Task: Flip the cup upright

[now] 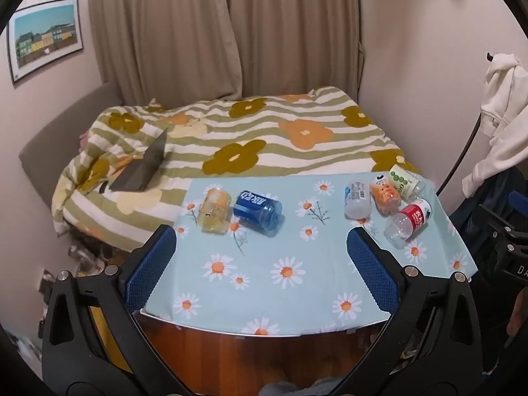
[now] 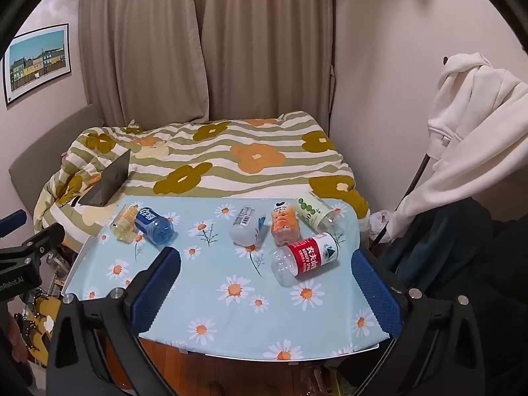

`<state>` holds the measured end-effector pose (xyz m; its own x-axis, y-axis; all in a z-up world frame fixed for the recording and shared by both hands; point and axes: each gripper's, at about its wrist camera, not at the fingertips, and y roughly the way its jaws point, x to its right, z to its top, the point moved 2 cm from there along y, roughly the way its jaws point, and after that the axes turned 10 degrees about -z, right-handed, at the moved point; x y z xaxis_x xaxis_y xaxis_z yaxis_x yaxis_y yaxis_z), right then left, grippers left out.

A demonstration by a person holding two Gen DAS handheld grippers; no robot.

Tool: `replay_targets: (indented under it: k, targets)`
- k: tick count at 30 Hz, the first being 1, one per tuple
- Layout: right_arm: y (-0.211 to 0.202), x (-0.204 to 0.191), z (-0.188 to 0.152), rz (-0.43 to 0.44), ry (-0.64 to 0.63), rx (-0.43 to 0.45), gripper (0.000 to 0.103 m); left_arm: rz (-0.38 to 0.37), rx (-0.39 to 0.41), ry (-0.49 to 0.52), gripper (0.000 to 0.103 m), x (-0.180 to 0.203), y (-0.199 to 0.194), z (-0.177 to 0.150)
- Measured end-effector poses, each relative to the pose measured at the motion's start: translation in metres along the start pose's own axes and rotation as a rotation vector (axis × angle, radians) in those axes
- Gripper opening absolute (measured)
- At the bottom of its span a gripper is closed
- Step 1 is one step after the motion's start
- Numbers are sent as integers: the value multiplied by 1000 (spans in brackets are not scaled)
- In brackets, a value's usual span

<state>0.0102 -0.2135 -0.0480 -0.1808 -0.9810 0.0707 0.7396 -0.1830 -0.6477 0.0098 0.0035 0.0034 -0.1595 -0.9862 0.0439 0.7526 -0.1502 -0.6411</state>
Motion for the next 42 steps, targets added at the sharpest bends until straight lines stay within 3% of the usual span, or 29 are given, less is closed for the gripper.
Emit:
replay_targets:
  k: [42]
  targets:
    - [10,-9,14,4,8,3,103,-2,4,-7,103,-12,10,0]
